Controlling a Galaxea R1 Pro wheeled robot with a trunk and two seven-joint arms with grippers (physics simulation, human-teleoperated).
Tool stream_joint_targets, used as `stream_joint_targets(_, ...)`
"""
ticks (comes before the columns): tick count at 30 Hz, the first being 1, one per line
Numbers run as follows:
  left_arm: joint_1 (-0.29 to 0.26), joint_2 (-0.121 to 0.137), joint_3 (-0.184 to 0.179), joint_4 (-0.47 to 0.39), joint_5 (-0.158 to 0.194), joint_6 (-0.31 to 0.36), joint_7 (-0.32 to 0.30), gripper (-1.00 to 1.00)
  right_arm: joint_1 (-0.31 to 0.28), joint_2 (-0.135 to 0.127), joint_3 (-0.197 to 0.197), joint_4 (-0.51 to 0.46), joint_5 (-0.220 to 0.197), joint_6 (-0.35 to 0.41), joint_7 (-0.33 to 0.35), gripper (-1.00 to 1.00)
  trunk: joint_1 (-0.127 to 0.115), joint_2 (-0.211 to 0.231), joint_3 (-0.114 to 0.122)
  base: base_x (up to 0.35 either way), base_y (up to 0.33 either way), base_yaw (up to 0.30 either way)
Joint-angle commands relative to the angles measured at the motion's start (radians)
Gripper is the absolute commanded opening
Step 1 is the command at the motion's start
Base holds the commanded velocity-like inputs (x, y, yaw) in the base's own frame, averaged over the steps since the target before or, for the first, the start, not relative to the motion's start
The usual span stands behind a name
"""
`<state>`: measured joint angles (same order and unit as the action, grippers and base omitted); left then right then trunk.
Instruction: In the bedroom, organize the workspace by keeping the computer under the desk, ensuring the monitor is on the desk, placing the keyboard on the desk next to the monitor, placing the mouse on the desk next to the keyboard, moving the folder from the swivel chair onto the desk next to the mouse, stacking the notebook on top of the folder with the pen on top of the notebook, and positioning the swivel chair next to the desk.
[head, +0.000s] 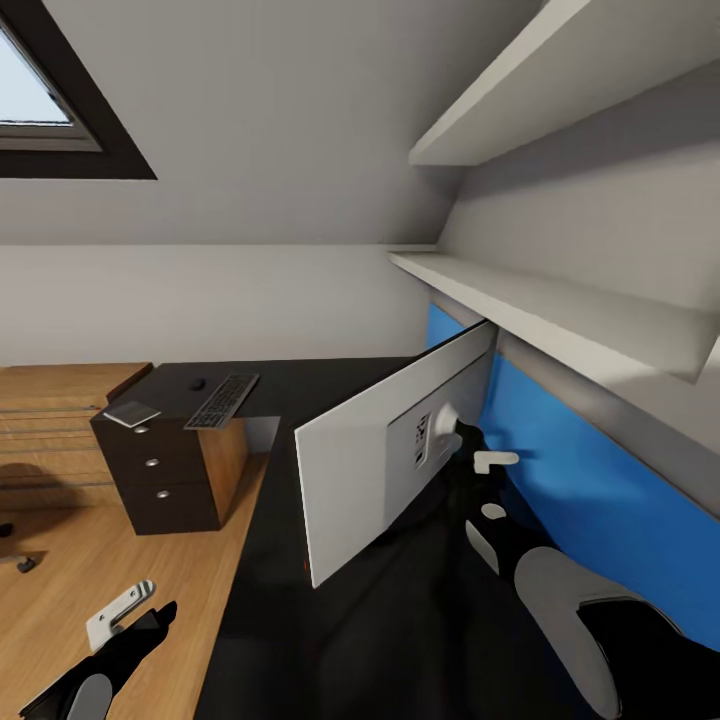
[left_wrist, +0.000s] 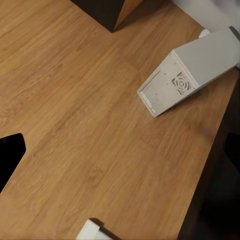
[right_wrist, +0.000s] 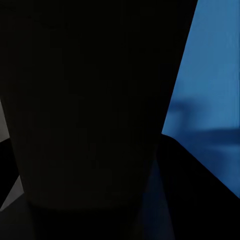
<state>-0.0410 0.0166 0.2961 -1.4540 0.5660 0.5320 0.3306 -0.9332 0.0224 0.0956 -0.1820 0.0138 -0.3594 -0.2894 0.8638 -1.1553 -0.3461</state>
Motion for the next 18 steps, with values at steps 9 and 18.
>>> stream_joint_targets(9, 0.000, 0.002, 0.001, -0.002, 0.012, 0.003, 0.008, 1.00, -0.001, -0.004, 0.030, 0.001, -0.009, -0.008, -0.020, -1.00, 0.000, -0.001, -0.001, 0.030, -0.025, 0.000)
stream_joint_targets(18, 0.000, 0.001, 0.000, 0.000, 0.011, 0.003, 0.008, 1.00, -0.001, -0.007, 0.031, 0.001, -0.009, -0.007, -0.020, -1.00, 0.000, -0.001, -0.001, 0.002, -0.001, 0.000)
